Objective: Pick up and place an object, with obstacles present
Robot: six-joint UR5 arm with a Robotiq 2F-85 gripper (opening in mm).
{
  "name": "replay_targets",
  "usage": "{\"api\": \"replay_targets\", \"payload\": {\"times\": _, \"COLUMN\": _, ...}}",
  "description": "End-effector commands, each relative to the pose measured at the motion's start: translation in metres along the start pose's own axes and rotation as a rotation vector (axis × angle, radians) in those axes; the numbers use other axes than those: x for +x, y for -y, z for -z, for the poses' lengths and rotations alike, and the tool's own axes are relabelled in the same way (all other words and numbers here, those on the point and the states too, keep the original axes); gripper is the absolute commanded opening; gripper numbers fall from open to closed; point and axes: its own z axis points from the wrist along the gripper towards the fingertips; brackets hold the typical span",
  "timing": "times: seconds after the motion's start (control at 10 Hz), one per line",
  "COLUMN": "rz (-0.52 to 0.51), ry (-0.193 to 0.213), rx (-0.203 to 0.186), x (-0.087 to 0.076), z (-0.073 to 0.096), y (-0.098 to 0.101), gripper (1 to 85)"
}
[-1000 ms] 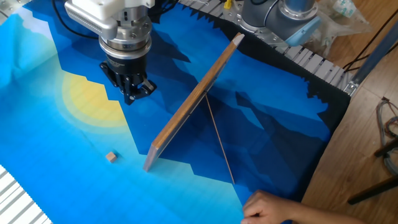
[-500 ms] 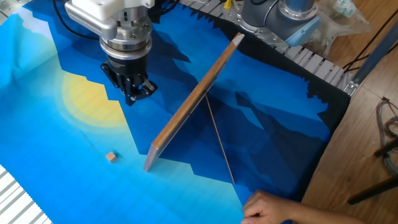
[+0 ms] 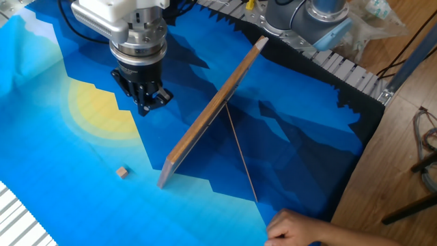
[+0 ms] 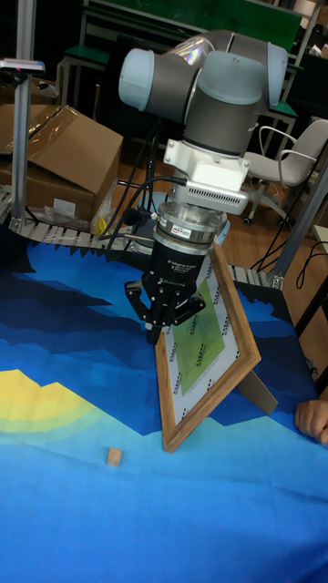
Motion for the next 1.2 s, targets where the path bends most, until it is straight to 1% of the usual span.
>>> {"api": "replay_targets", "payload": {"times": 0.0, "rz": -0.001, "ry": 0.002, "rx": -0.010, "x": -0.0007, "z": 0.0013, "y": -0.0016, "gripper": 1.3}}
{"api": "replay_targets", "payload": {"times": 0.3, "rz": 0.000, "ry": 0.005, "rx": -0.008, "x": -0.0013, "z": 0.0006, "y": -0.0010, "gripper": 1.3}}
{"api": "replay_targets", "payload": {"times": 0.4, "rz": -0.001, "ry": 0.007, "rx": -0.014, "x": -0.0009, "z": 0.0003, "y": -0.0015, "gripper": 1.3}}
{"api": "replay_targets", "payload": {"times": 0.9, "rz": -0.003, "ry": 0.011, "rx": -0.018, "x": -0.0017, "z": -0.0006, "y": -0.0024, "gripper": 1.3}}
{"api": "replay_targets", "payload": {"times": 1.1, "rz": -0.001, "ry": 0.011, "rx": -0.015, "x": -0.0020, "z": -0.0002, "y": -0.0018, "gripper": 1.3}}
